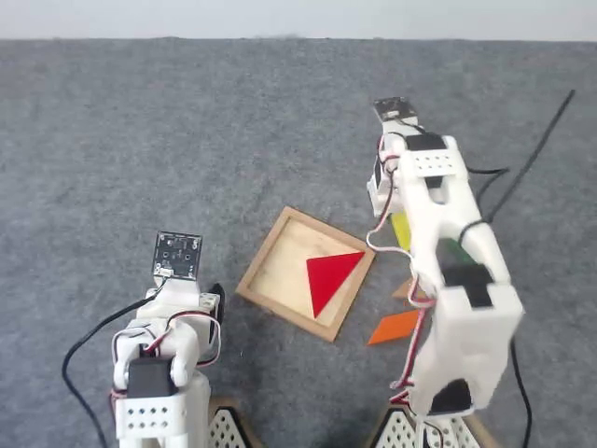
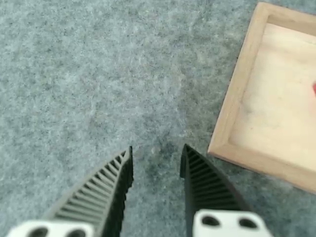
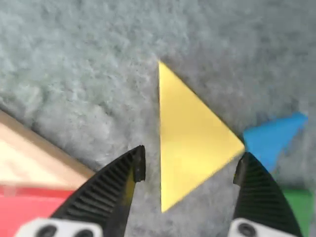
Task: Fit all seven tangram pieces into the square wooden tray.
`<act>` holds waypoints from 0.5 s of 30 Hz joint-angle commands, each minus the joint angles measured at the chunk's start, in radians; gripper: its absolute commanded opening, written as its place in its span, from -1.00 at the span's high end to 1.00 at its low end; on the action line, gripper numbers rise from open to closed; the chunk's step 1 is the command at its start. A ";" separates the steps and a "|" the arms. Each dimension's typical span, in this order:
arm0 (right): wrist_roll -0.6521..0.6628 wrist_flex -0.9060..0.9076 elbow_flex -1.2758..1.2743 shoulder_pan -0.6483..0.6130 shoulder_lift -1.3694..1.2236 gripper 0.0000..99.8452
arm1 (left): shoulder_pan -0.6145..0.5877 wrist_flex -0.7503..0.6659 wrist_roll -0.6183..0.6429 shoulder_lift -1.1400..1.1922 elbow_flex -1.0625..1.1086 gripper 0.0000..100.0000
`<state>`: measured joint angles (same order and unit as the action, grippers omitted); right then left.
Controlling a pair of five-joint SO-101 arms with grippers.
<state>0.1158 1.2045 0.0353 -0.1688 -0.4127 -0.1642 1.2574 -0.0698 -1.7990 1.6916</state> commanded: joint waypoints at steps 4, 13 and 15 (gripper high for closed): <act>0.041 0.058 0.265 0.021 -0.199 0.41 | 0.002 0.009 -0.006 -0.028 -0.008 0.69; 0.041 0.119 0.285 0.021 -0.237 0.42 | 0.002 0.009 -0.006 -0.028 -0.008 0.69; 0.038 0.117 0.256 -0.005 -0.229 0.42 | 0.002 0.009 -0.006 -0.028 -0.008 0.69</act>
<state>0.1465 1.2935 0.2777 -0.1519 -0.6567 -0.1642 1.2574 -0.0698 -1.7990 1.6916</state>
